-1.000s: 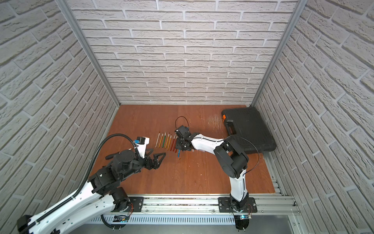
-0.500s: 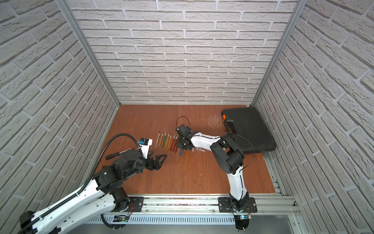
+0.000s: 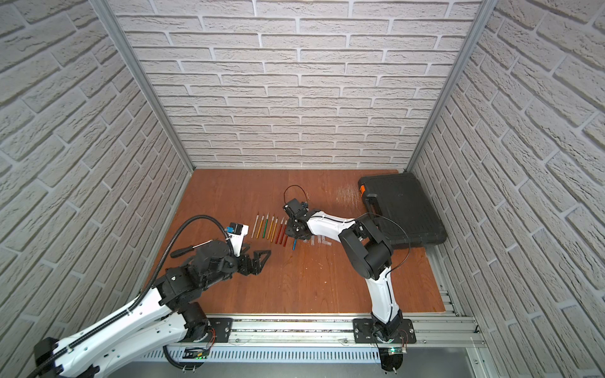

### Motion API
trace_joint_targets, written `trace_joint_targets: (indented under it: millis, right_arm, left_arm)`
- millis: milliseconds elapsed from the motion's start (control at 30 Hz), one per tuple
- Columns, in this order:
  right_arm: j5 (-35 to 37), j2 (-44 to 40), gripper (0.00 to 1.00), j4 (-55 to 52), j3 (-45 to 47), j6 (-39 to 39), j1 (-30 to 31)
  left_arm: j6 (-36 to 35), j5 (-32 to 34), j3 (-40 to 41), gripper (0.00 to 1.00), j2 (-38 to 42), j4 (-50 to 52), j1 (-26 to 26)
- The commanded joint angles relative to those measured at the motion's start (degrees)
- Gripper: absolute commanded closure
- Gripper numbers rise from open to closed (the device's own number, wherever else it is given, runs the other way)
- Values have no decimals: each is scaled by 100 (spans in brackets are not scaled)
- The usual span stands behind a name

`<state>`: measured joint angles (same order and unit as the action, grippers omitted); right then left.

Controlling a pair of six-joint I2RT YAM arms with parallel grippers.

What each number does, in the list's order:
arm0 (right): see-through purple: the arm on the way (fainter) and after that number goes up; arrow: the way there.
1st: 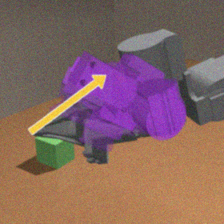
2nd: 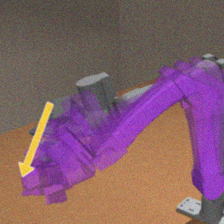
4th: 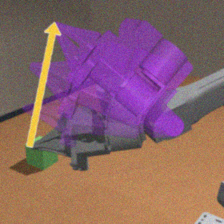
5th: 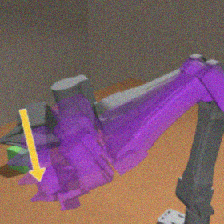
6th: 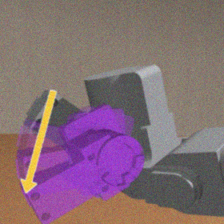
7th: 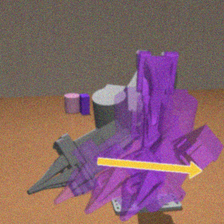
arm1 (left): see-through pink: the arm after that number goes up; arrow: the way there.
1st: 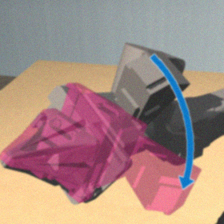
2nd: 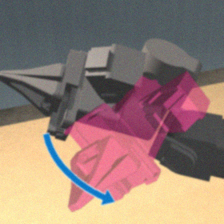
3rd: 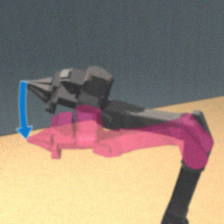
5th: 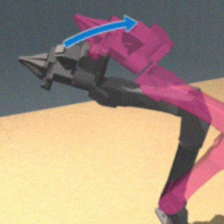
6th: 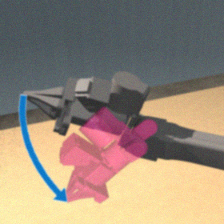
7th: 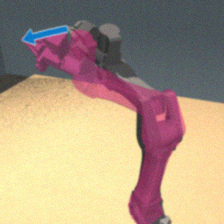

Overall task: Remove protective caps from carving knives
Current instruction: Place the carving knife at the center of the board.

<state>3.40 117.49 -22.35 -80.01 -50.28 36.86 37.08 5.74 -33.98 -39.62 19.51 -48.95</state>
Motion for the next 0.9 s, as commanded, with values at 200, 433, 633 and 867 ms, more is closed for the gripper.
trace_joint_targets:
  millis: [200,433,633,867]
  right_arm:
    - [923,200,66,-243,10,625,224]
    - [1128,248,58,311,417,782,312]
    - [1400,217,56,447,456,988,418]
    - [631,-57,53,723,505,1021,316]
  left_arm:
    - [8,-33,93,2,-7,-296,-49]
    - [19,-29,103,2,15,-267,-65]
    - [27,-35,91,2,-2,-261,-80]
    - [18,-86,75,7,-63,-268,-98]
